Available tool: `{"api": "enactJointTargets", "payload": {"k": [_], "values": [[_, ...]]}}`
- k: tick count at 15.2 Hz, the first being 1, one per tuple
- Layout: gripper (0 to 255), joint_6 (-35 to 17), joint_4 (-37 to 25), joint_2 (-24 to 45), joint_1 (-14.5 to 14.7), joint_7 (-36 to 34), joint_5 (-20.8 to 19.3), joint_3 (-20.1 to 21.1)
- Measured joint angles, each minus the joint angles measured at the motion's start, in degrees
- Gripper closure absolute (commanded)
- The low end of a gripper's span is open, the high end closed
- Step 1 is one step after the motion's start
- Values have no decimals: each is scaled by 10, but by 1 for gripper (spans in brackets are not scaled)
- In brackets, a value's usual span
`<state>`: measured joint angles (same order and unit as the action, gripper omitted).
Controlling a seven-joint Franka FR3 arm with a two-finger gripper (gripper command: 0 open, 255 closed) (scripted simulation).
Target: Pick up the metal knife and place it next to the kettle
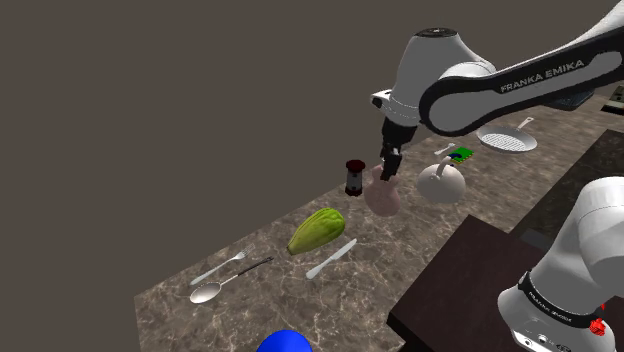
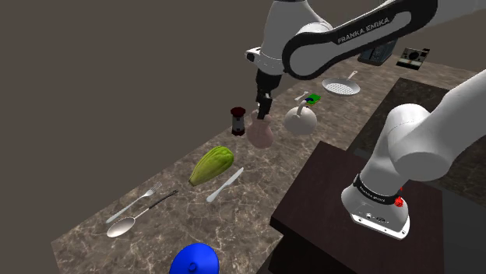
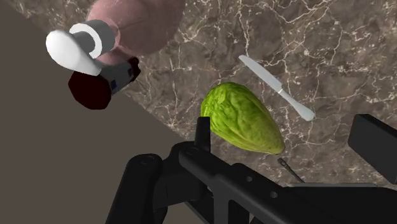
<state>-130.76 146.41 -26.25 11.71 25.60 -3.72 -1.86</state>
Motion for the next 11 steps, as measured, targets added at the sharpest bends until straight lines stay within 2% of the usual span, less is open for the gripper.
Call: {"api": "enactJointTargets", "payload": {"k": [6, 11], "values": [[0, -117, 4, 113, 28, 46, -16, 14], [0, -207, -5, 212, 43, 74, -45, 29]]}}
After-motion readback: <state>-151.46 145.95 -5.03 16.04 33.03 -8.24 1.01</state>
